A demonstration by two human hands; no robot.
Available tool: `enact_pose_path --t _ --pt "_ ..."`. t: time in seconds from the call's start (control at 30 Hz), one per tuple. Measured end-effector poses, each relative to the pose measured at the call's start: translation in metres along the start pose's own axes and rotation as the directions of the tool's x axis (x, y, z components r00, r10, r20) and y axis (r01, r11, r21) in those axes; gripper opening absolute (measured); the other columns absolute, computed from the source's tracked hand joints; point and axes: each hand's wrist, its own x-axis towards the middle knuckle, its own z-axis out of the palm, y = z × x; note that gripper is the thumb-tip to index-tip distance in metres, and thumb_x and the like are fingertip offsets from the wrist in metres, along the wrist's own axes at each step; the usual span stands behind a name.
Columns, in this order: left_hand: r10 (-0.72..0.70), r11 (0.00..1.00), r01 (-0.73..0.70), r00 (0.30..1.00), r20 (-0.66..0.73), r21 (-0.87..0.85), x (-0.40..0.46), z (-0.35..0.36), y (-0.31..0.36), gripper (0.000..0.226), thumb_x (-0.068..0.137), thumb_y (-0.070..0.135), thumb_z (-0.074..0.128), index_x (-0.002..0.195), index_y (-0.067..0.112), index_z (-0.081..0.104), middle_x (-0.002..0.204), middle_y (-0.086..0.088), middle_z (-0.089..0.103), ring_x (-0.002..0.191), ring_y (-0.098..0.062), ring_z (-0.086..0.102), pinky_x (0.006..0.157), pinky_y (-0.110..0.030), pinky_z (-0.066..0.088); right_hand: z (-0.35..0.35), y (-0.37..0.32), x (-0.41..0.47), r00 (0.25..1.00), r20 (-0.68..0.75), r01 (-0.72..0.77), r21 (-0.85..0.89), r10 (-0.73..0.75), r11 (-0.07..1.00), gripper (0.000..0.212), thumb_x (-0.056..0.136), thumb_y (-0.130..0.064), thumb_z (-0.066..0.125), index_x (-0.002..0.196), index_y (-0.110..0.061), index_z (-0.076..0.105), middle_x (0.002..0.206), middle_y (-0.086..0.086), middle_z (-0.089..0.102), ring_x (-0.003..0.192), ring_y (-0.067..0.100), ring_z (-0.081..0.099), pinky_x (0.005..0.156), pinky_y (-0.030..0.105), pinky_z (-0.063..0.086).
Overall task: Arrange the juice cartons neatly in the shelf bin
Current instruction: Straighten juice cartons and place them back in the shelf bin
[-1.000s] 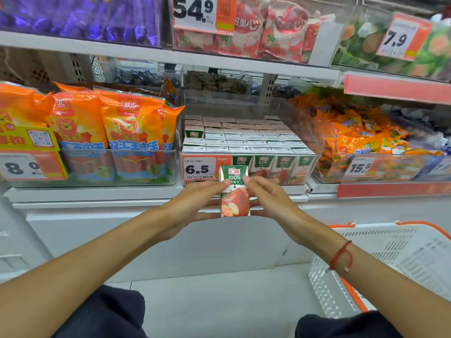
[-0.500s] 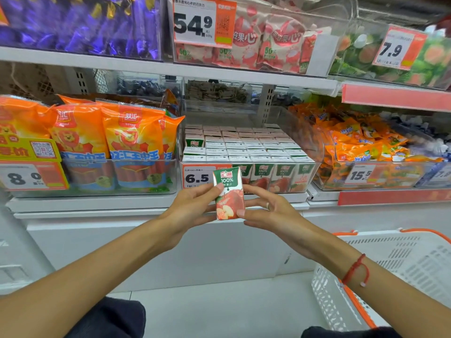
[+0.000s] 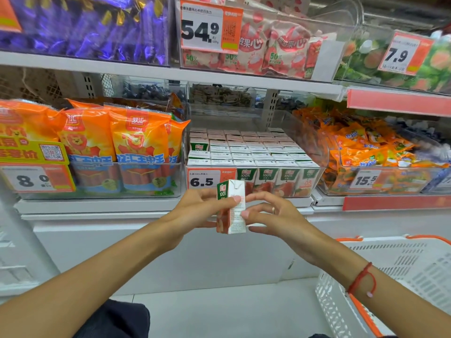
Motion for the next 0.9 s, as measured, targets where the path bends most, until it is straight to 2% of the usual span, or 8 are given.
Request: enact_pose_path --t 0.1,0.3,0.4,0.47,0.57,0.67,0.77,0.9 --pt "0.025 0.999 -0.025 1.0 0.011 0.041 0.002 -0.002 -0.001 0.015 0.081 0.028 0.077 0.094 0.032 0.07 0.088 0.015 0.076 0.081 0.002 0.071 0.059 -0.012 0.053 -0.001 0.006 0.002 0.996 0.061 -0.072 -0.003 0.072 0.997 0.033 0.085 -0.015 0.073 0.115 -0.019 0.062 0.108 0.005 0.072 0.099 0.013 0.07 0.086 0.027 0.057" --pt "0.047 0.999 -0.047 0.998 0.051 0.005 0.001 0.001 -0.002 0.022 0.083 0.025 0.075 0.104 0.03 0.069 0.095 0.014 0.076 0.088 -0.001 0.071 0.068 -0.016 0.056 0.0 0.003 -0.003 0.961 0.264 -0.07 -0.067 0.086 0.995 0.041 0.087 -0.02 0.07 0.126 -0.025 0.059 0.118 -0.004 0.07 0.113 0.011 0.064 0.098 0.028 0.05" --pt "0.072 0.995 -0.068 0.996 0.058 -0.066 0.0 0.004 -0.004 0.026 0.086 0.024 0.072 0.111 0.029 0.068 0.101 0.009 0.076 0.093 -0.006 0.072 0.074 -0.017 0.057 0.001 0.003 -0.002 0.981 0.179 -0.055 -0.078 0.069 0.995 0.041 0.087 -0.02 0.072 0.126 -0.021 0.059 0.116 0.001 0.071 0.112 0.014 0.064 0.103 0.035 0.048" --pt "0.09 0.993 -0.088 0.996 0.015 -0.079 0.0 0.006 -0.005 0.02 0.09 0.027 0.067 0.109 0.029 0.07 0.098 0.009 0.076 0.093 -0.005 0.071 0.078 -0.019 0.058 0.003 0.003 -0.001 0.994 0.062 -0.08 -0.104 0.087 0.991 0.041 0.082 -0.03 0.076 0.119 -0.024 0.062 0.106 0.0 0.073 0.101 0.01 0.068 0.099 0.034 0.051" --pt "0.085 0.994 -0.088 0.996 -0.038 -0.067 0.001 0.007 -0.007 0.007 0.091 0.03 0.066 0.095 0.032 0.071 0.088 0.014 0.076 0.084 -0.001 0.072 0.067 -0.015 0.057 0.004 0.0 -0.001 0.989 -0.134 -0.085 -0.147 0.065 0.985 0.04 0.07 -0.038 0.084 0.104 -0.028 0.065 0.093 -0.004 0.071 0.083 0.007 0.069 0.078 0.022 0.052" --pt "0.042 0.998 -0.043 0.999 -0.012 -0.055 0.001 0.011 -0.007 0.008 0.085 0.034 0.072 0.091 0.032 0.07 0.083 0.015 0.076 0.078 0.0 0.072 0.058 -0.014 0.055 0.005 0.001 -0.002 0.962 -0.263 -0.017 -0.304 -0.067 0.952 0.047 0.061 -0.041 0.089 0.099 -0.028 0.063 0.087 -0.008 0.064 0.07 0.003 0.061 0.057 0.013 0.045" --pt "0.024 0.999 -0.025 0.999 -0.034 -0.024 0.002 0.013 -0.007 0.022 0.087 0.03 0.071 0.108 0.025 0.069 0.088 0.011 0.076 0.078 -0.001 0.072 0.059 -0.013 0.055 0.008 0.003 -0.003 0.954 -0.256 0.038 -0.405 -0.153 0.914 0.054 0.062 -0.042 0.088 0.102 -0.025 0.058 0.088 -0.01 0.058 0.069 0.003 0.055 0.052 0.009 0.043" --pt "-0.012 0.996 0.011 1.0 -0.007 -0.09 0.001 0.006 -0.003 0.031 0.094 0.024 0.063 0.123 0.014 0.066 0.102 0.0 0.076 0.087 -0.01 0.073 0.067 -0.016 0.057 0.003 0.0 -0.001 0.993 -0.116 -0.005 -0.233 -0.023 0.972 0.038 0.078 -0.04 0.077 0.108 -0.029 0.057 0.108 -0.01 0.063 0.093 0.001 0.063 0.072 0.013 0.051"
